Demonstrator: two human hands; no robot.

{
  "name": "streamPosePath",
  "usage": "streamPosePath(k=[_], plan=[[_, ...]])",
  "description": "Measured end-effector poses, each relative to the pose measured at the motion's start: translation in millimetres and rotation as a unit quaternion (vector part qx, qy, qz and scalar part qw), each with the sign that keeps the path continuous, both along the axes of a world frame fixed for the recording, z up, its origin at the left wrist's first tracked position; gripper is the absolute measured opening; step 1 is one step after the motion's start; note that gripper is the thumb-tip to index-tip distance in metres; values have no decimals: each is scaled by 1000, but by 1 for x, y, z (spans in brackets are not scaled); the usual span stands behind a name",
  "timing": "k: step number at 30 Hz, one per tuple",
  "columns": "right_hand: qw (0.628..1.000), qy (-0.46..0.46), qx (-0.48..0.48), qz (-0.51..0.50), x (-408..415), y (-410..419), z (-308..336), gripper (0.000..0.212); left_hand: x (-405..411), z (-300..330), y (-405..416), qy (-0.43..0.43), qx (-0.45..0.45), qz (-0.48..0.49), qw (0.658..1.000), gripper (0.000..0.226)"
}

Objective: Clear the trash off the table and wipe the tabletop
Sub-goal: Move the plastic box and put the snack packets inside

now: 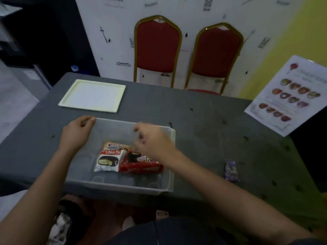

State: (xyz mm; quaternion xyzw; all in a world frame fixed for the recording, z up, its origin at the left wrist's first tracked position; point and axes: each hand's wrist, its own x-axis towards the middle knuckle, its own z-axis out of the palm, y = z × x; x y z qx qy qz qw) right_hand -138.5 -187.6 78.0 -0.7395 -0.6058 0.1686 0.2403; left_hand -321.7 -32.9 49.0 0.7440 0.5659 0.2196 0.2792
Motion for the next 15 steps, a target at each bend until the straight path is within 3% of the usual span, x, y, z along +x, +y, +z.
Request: streamPosePath(k=[2,3,4,6,7,9,12,15], plan=[[986,-5,94,-136,38,-15,10,12,1,2,-1,0,4,2,1000,34],[978,-21,72,-192,64,-25,4,13,3,3,-2,0,7,1,1000,34],[968,-40,-6,-246,93,-38,-5,19,3,3,-2,0,8,1,1000,35],[912,-59,-236,-330,141,-70,-31,46,5,5,-1,-1,4,0,1000,35],[879,-52,-315,-355,157,-88,-44,58,6,5,-1,-2,1,-1,1000,36],[844,-52,-378,-377,173,-119,-64,67,7,5,1,3,-1,-2,1000,36],[831,-81,-388,-391,176,-138,-73,62,11,6,6,6,3,-5,1000,35],[809,-48,-406,-421,174,-139,-68,60,15,5,10,7,7,-6,1000,36]])
